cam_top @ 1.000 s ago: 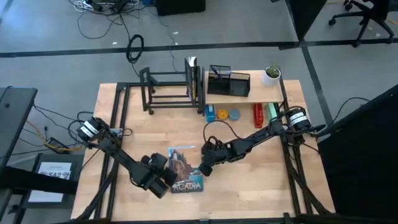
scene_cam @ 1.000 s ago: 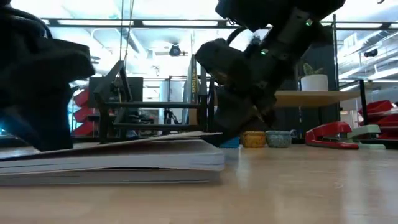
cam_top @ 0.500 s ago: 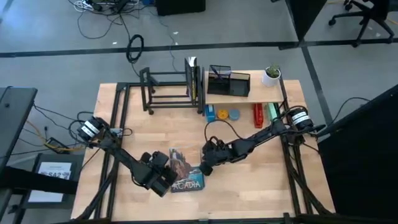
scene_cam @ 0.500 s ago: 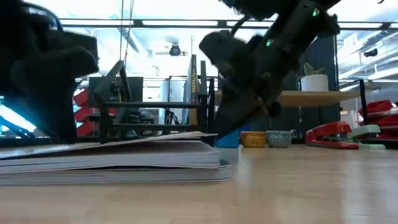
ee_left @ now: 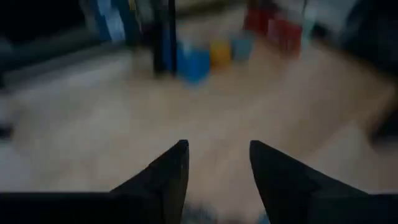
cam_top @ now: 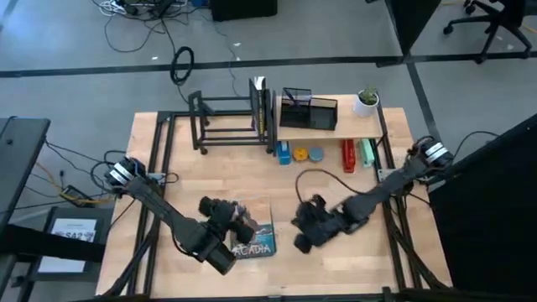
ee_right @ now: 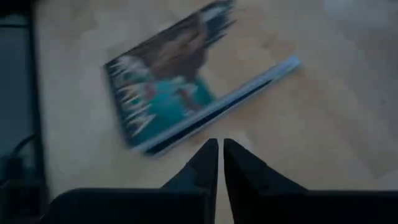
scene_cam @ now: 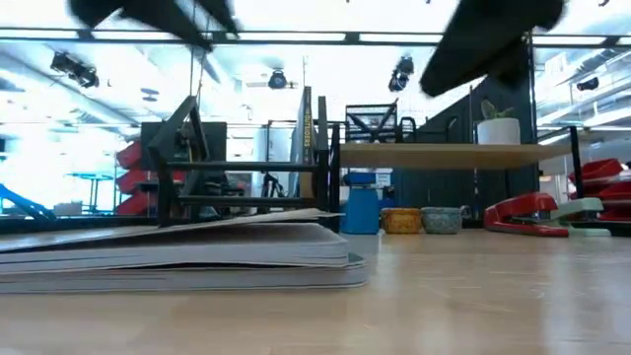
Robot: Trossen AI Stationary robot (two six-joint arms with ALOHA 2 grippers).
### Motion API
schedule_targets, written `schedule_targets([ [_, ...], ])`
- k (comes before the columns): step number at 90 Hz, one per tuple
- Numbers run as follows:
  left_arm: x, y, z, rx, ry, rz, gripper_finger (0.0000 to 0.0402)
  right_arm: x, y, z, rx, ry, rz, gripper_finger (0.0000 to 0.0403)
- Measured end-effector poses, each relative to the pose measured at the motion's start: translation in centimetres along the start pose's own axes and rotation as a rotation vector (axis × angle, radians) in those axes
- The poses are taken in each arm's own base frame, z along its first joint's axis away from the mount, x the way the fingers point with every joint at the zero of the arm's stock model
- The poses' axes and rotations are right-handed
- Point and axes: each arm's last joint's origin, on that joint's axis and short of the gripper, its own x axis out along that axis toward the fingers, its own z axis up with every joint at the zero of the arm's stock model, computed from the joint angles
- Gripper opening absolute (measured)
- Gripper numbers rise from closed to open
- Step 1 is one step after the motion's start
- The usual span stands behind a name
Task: Stock shelves
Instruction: Remove the black book from the book shelf
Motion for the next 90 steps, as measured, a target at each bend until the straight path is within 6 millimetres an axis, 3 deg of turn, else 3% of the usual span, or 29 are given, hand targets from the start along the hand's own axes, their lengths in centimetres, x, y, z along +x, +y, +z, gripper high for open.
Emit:
schedule_targets([
  [21,7.0,0.6,4.8,0.006,-0.092,0.193,0.0153,-1.5,2.6,-4.8,0.000,-0.077,-0.006,0.0000],
  [47,16.0,4.0,9.5,-0.146,0.052,0.355,0.0161,0.4,3.5,-7.0,0.048,-0.065,-0.010,0.0000],
  [76,20.2,6.4,12.3,-0.153,0.129,0.343,0.0253,0.9,3.6,-7.3,0.052,-0.034,0.010,0.0000],
  [90,21.2,7.2,12.4,-0.176,0.120,0.363,0.0268,0.9,3.7,-7.3,0.052,-0.034,0.012,0.0000],
])
